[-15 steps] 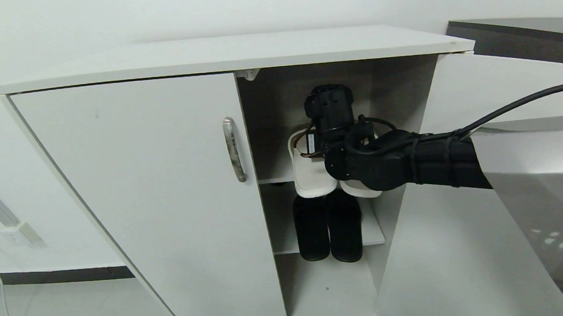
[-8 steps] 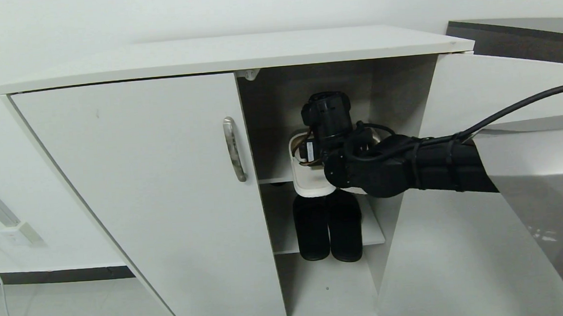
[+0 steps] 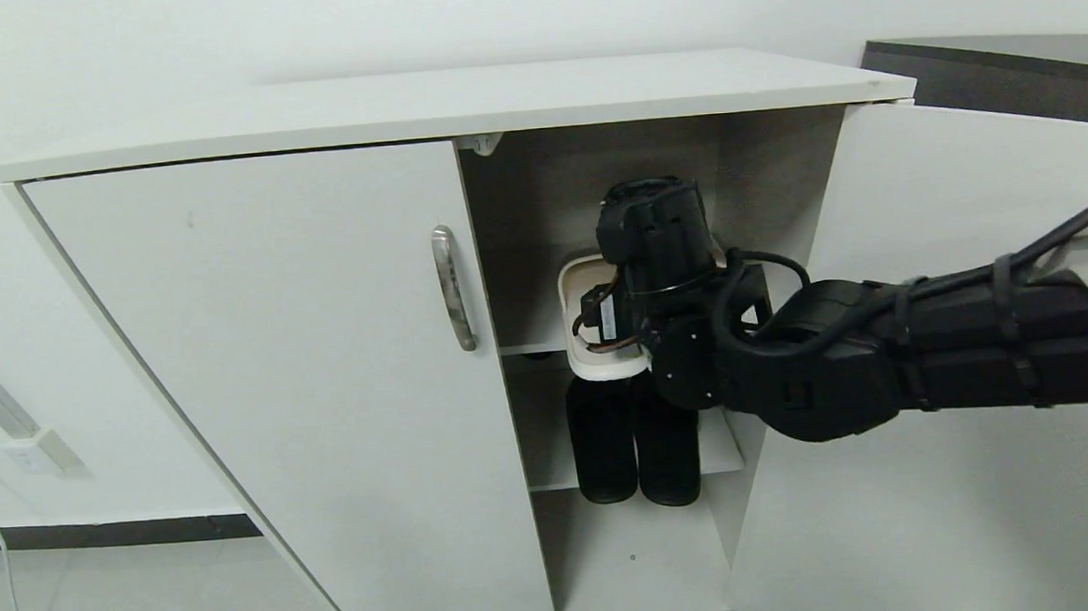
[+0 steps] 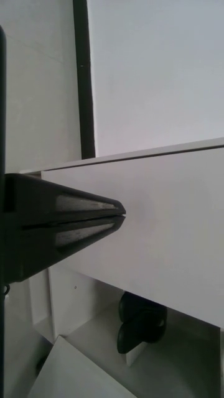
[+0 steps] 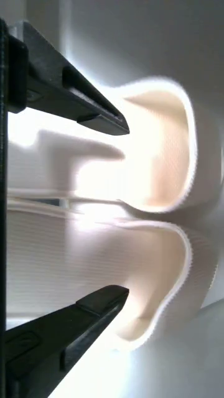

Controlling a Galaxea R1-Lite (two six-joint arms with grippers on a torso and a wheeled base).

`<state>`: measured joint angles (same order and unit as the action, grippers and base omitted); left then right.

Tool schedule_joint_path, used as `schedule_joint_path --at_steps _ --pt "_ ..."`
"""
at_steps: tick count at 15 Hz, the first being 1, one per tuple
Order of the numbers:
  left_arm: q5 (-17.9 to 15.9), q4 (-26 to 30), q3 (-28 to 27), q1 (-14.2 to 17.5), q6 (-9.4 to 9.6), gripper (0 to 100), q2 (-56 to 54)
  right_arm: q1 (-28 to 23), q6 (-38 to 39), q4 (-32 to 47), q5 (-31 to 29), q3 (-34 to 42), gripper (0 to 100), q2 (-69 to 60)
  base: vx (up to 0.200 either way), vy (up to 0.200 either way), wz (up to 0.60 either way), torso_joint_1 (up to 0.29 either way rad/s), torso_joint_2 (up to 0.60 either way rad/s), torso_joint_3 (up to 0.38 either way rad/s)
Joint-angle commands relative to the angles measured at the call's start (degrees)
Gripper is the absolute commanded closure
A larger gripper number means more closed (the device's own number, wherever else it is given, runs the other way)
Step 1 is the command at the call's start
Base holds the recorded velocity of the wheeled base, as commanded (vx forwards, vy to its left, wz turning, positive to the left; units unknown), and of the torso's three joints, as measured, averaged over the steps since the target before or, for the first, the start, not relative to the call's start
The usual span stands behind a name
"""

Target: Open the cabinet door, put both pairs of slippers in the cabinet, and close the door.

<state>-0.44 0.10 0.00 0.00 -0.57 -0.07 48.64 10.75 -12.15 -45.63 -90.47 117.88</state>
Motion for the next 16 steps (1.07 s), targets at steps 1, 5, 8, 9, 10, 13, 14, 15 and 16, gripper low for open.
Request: schedule_joint_path --at_steps 1,5,8,9,10,13,14,15,16 --pt "0.0 0.0 0.0 0.0 -0.04 100 0.1 2.6 0.0 -3.7 -0.1 8.6 0 -6.9 0.000 0.000 0.00 0.000 0.00 0.000" --pt "0.0 0.0 0.0 0.0 -0.04 100 0.1 5.3 -0.3 -10.7 2.6 21.4 0 -13.4 0.000 0.000 0.00 0.000 0.00 0.000" --pt "0.0 0.0 0.0 0.0 0.05 100 0.1 5.7 -0.2 -17.5 6.7 29.5 0 -15.6 0.000 0.000 0.00 0.000 0.00 0.000" --pt "0.0 0.0 0.0 0.0 0.05 100 0.1 5.7 -0.3 -19.4 6.9 31.1 0 -15.6 0.000 0.000 0.00 0.000 0.00 0.000" --pt "0.0 0.0 0.0 0.0 0.05 100 0.1 5.7 -0.3 -20.7 6.9 32.1 0 -15.6 0.000 0.000 0.00 0.000 0.00 0.000" --pt "-0.1 0.0 0.0 0.0 0.13 100 0.1 5.7 -0.3 -22.6 8.3 33.7 100 -15.8 0.000 0.000 0.00 0.000 0.00 0.000" --pt "-0.1 0.0 0.0 0.0 0.22 100 0.1 5.7 -0.4 -22.9 8.5 33.8 100 -16.0 0.000 0.000 0.00 0.000 0.00 0.000" --pt "-0.1 0.0 0.0 0.0 0.31 100 0.1 5.7 -0.4 -22.9 8.5 33.8 100 -16.0 0.000 0.000 0.00 0.000 0.00 0.000" --pt "-0.1 0.0 0.0 0.0 0.22 100 0.1 5.7 -0.5 -22.9 8.5 34.1 100 -15.8 0.000 0.000 0.00 0.000 0.00 0.000"
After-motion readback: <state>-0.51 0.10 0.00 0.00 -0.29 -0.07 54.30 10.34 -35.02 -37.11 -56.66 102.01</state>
